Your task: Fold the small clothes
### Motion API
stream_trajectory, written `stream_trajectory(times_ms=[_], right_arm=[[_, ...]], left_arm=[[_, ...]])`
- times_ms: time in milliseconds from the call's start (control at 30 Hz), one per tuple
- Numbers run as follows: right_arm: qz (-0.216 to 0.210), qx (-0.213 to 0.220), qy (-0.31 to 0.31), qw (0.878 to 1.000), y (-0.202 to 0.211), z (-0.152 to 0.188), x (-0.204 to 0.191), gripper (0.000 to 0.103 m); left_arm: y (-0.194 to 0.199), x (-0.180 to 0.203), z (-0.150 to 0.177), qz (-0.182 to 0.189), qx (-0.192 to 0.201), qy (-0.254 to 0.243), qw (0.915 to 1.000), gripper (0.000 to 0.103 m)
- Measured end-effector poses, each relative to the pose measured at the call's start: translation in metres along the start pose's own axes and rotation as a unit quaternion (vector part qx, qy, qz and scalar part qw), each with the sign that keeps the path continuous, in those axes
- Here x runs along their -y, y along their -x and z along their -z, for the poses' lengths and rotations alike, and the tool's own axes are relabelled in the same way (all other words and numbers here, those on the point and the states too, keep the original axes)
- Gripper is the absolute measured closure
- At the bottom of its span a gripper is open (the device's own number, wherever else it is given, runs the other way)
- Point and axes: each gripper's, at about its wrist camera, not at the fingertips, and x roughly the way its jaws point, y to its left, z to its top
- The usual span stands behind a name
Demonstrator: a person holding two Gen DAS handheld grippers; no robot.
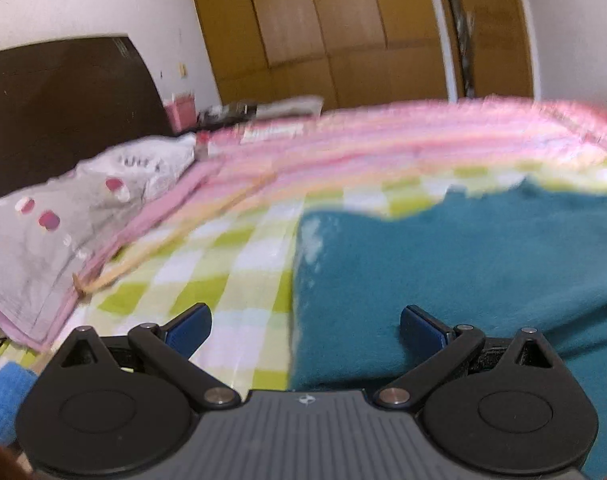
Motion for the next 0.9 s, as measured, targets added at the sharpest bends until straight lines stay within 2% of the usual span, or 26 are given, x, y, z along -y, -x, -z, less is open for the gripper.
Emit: stream_trajectory(times_ms=[133, 200, 333, 400, 500, 667, 800, 900], right_arm=[[-0.003, -0.005, -0.003, 1.000, -0.005, 0.002, 0.005, 0.094], [-0.010, -0.007, 0.001, 1.000, -0.002, 0.000, 0.005, 0.088], [-0.024, 0.011, -0.008, 1.000, 0.010, -0.008, 0.004, 0.085], [-0.015, 0.029, -0.004, 0.999, 0.012, -0.014, 0.003, 0.085], [0.025, 0.002, 0.009, 1.000, 0.000, -0.018, 0.003, 0.087], [0.041, -0.003, 0.041, 0.998, 0.007, -0.012, 0.001, 0.084], [0.048, 0.019, 0.065, 0.997, 0.024, -0.007, -0.013, 0.084], [0.075, 0.039, 0.107, 0.991, 0.030, -0.003, -0.027, 0.081]], left_arm=[[-0.002, -0.004, 0.006, 0.011, -0.001, 0.007, 0.9999, 0.000], [-0.001, -0.005, 0.004, 0.013, -0.002, 0.009, 0.9999, 0.000], [0.005, -0.005, -0.003, 0.015, 0.008, 0.013, 0.9998, 0.000], [0.005, -0.003, -0.005, 0.017, 0.005, 0.012, 0.9998, 0.000], [0.002, 0.003, 0.000, 0.013, -0.009, -0.011, 0.9998, 0.000], [0.009, 0.001, 0.000, 0.012, -0.012, -0.020, 0.9997, 0.000], [0.020, -0.003, -0.002, 0.010, 0.003, -0.017, 0.9998, 0.000], [0.018, -0.001, -0.001, 0.009, 0.000, -0.029, 0.9995, 0.000]])
